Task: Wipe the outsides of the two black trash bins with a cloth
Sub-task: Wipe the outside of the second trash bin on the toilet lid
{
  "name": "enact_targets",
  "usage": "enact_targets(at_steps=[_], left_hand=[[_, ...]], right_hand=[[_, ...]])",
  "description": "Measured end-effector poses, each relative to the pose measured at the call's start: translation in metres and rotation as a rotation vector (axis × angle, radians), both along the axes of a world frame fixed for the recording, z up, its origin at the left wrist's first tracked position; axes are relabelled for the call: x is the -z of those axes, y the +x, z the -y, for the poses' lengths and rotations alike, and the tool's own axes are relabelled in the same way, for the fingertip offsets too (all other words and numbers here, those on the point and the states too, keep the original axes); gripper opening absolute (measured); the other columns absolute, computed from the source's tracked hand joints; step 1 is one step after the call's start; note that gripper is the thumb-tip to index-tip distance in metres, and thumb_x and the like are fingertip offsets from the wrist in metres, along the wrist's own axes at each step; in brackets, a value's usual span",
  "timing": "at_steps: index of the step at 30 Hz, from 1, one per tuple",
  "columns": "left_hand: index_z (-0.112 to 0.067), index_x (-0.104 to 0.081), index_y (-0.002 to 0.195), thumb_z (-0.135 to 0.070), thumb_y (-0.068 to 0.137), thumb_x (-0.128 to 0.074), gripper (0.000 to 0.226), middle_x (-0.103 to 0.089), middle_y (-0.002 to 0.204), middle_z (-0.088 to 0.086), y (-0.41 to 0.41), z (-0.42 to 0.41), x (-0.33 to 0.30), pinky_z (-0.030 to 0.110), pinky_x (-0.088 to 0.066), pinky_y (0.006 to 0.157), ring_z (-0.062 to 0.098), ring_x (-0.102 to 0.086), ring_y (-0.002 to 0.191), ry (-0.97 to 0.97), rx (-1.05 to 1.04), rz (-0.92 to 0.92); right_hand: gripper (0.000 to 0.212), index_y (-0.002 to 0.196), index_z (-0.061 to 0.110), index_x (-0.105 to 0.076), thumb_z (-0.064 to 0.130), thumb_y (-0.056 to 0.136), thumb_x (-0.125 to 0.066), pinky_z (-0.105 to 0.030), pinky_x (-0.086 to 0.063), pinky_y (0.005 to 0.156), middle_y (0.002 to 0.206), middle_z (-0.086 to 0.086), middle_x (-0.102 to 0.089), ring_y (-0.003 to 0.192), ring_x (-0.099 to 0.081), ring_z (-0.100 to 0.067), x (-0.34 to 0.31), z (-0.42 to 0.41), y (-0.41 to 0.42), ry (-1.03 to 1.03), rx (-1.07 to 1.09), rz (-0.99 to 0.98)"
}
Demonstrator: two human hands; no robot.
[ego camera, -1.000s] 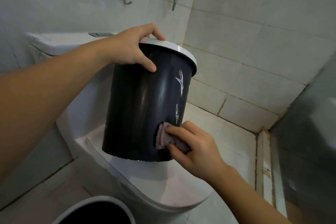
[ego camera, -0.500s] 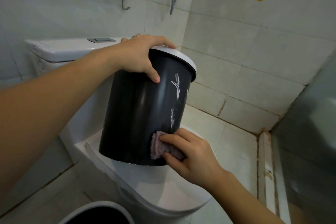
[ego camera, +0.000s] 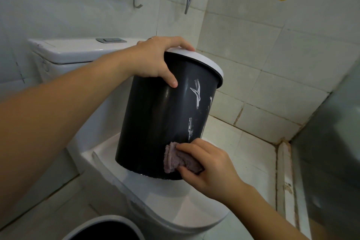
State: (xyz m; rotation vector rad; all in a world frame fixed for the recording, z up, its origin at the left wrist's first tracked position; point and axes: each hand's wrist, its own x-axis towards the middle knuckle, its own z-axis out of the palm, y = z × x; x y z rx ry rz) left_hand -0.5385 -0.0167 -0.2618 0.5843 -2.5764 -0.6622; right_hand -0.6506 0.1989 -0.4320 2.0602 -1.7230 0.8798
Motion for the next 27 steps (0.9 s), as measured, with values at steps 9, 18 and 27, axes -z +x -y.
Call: enact_targets(at_steps=[9,18,27], left_hand=[[-0.063,-0.052,0.112,-0.023,0.056,-0.092,0.079,-0.059,0.123,-0.013,0.007,0.0,0.0,0.043,-0.049,0.1,0.02,-0.057,0.113,0.024,0.024,0.0],[-0.066,-0.049,0.115,-0.041,0.053,-0.074,0.072,-0.06,0.121,-0.014,0.006,-0.007,-0.001,0.048,-0.044,0.104,0.023,-0.055,0.115,-0.023,0.036,0.026],[-0.061,-0.051,0.119,-0.025,0.072,-0.079,0.066,-0.057,0.122,-0.012,0.011,-0.013,-0.004,0.049,-0.039,0.107,0.023,-0.052,0.117,-0.047,0.025,0.029]], right_hand=[[0.038,0.116,0.02,-0.07,0.034,0.082,-0.061,-0.038,-0.054,0.064,0.092,0.001,-0.063,0.079,-0.062,-0.022,-0.049,0.027,-0.016,-0.104,0.118,0.007],[0.038,0.116,0.022,-0.071,0.035,0.082,-0.061,-0.037,-0.053,0.071,0.097,0.001,-0.066,0.084,-0.063,-0.021,-0.102,0.054,-0.025,-0.205,0.248,0.05],[0.036,0.115,0.024,-0.07,0.036,0.082,-0.059,-0.033,-0.051,0.066,0.093,0.005,-0.064,0.079,-0.06,-0.015,-0.101,0.046,-0.02,-0.165,0.248,0.011]])
